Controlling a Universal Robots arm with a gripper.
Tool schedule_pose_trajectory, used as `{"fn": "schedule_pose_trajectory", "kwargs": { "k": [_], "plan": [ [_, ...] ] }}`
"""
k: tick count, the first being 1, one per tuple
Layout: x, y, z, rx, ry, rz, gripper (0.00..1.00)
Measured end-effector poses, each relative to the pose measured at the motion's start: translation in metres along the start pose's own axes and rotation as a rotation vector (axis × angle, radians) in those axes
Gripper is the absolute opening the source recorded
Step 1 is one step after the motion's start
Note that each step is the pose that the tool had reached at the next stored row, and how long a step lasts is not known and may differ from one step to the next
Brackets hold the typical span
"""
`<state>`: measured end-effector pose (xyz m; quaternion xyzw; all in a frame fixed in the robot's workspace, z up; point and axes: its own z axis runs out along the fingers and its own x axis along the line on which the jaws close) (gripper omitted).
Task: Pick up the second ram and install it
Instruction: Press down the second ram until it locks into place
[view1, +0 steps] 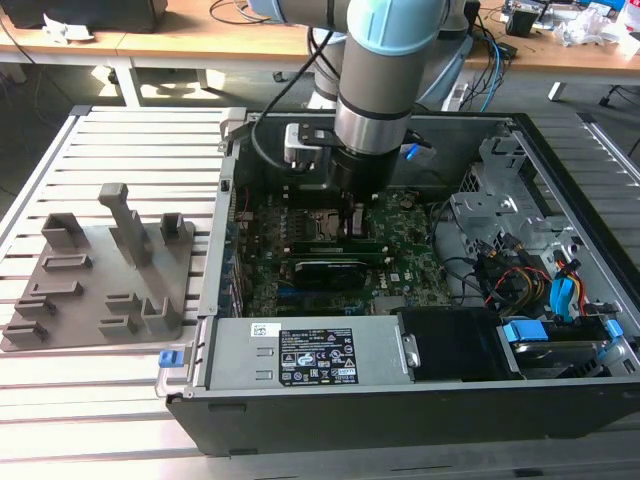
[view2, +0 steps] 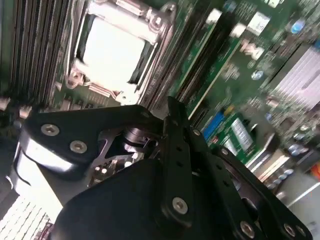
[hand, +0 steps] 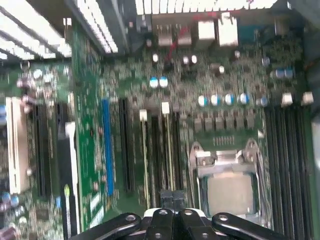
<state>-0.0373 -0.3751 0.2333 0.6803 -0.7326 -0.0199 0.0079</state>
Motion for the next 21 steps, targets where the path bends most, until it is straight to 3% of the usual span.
{"fn": "schedule_pose_trajectory", "kwargs": {
  "k": [2, 4, 6, 8, 10, 11, 12, 15, 18, 21],
  "plan": [
    [0.0018, 0.0239, 0.0014, 0.0005, -0.0054, 0.0, 0.11],
    [0.0025, 0.03, 0.0081, 0.0, -0.0049, 0.0, 0.11],
    [0.0024, 0.0302, 0.0084, 0.0002, -0.0058, 0.0, 0.11],
    [0.0018, 0.0249, 0.0012, 0.0005, -0.0064, 0.0, 0.11],
    [0.0007, 0.0094, -0.0007, -0.0023, -0.0059, 0.0, 0.11],
    [-0.0002, -0.0024, -0.0013, -0.0039, -0.0058, 0.0, 0.11],
    [-0.0005, -0.0059, -0.0026, -0.004, -0.0057, 0.0, 0.11],
    [-0.001, -0.0084, -0.0135, -0.0039, -0.0057, 0.0, 0.11],
    [-0.0014, -0.0073, -0.041, -0.0038, -0.0058, 0.0, 0.11],
    [-0.0015, -0.0073, -0.0421, -0.0037, -0.0063, 0.0, 0.11]
  ]
}}
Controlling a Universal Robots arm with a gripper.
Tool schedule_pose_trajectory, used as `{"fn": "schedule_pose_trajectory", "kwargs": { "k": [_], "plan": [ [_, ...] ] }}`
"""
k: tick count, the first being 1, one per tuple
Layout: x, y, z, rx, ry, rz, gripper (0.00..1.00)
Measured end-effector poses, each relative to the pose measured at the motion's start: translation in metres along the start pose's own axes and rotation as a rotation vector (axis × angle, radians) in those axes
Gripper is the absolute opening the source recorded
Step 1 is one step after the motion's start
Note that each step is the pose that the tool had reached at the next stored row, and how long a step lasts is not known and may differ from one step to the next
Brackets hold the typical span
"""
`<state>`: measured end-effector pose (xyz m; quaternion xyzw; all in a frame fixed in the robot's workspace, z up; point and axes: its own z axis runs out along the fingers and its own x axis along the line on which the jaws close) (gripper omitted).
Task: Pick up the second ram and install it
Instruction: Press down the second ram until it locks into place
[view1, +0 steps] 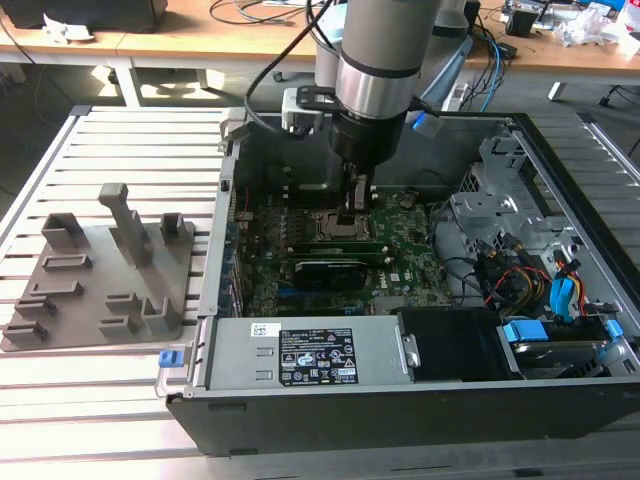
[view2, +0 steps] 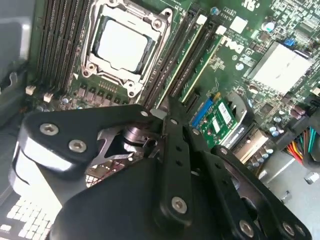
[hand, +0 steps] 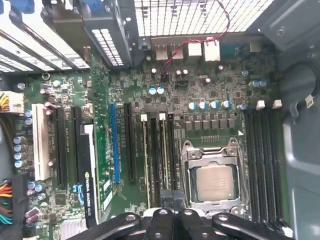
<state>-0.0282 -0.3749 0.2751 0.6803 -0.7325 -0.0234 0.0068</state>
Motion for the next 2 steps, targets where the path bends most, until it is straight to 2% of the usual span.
{"fn": "schedule_pose_trajectory", "kwargs": {
  "k": [2],
  "plan": [
    [0.0, 0.0, -0.0003, -0.0001, 0.0002, 0.0, 0.11]
  ]
}}
